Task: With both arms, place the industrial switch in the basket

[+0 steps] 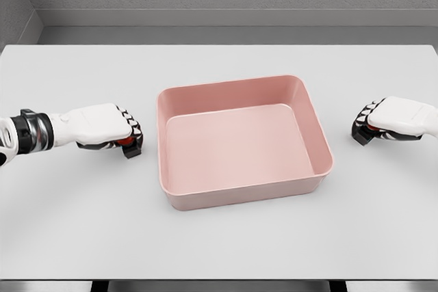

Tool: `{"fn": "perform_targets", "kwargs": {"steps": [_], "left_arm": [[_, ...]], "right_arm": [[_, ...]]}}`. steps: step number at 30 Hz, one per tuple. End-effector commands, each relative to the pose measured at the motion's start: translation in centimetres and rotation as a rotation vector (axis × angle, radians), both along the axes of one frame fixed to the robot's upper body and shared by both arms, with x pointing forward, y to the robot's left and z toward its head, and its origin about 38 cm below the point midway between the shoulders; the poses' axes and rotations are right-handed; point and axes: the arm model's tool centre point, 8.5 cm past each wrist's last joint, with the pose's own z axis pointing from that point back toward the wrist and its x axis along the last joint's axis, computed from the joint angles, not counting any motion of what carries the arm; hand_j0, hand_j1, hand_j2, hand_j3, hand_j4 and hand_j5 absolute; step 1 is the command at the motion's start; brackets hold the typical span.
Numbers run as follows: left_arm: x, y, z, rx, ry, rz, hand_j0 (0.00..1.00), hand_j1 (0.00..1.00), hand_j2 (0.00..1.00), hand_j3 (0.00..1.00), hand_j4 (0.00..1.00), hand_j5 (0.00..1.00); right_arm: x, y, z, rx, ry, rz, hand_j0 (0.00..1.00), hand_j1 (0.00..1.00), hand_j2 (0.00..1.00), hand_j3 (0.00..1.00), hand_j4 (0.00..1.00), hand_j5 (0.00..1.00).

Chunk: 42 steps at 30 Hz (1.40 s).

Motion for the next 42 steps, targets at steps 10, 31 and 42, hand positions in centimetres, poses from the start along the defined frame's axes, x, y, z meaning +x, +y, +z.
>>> {"fn": "perform_targets", "kwargs": {"steps": [10,31,42], "left_arm": [[0.2,0.2,0.8,0.015,-0.016,-0.009,0.44,0.44,0.44,0.44,0.44,0.44],[1.1,-0.3,10.6,-0.107,-0.119,-0.190,0.42,0.42,0.42,0.42,0.42,0.42],[0.3,-3.9,13.7,-0.236,-0.139,-0.320,0.42,0.42,0.42,0.42,0.42,0.42]], "right_arm": [[0.4,-0.1,1.1,0.004,-0.031,-0.005,0.45,0.45,0.45,0.45,0.45,0.45],[0.0,3.5,7.3,0.054,-0.190,0.116,0.44,0.44,0.44,0.44,0.44,0.44],[-1.0,6.2,10.0,0.093,-0.261,0.204,0.44,0.44,0.44,0.44,0.44,0.44]]}}
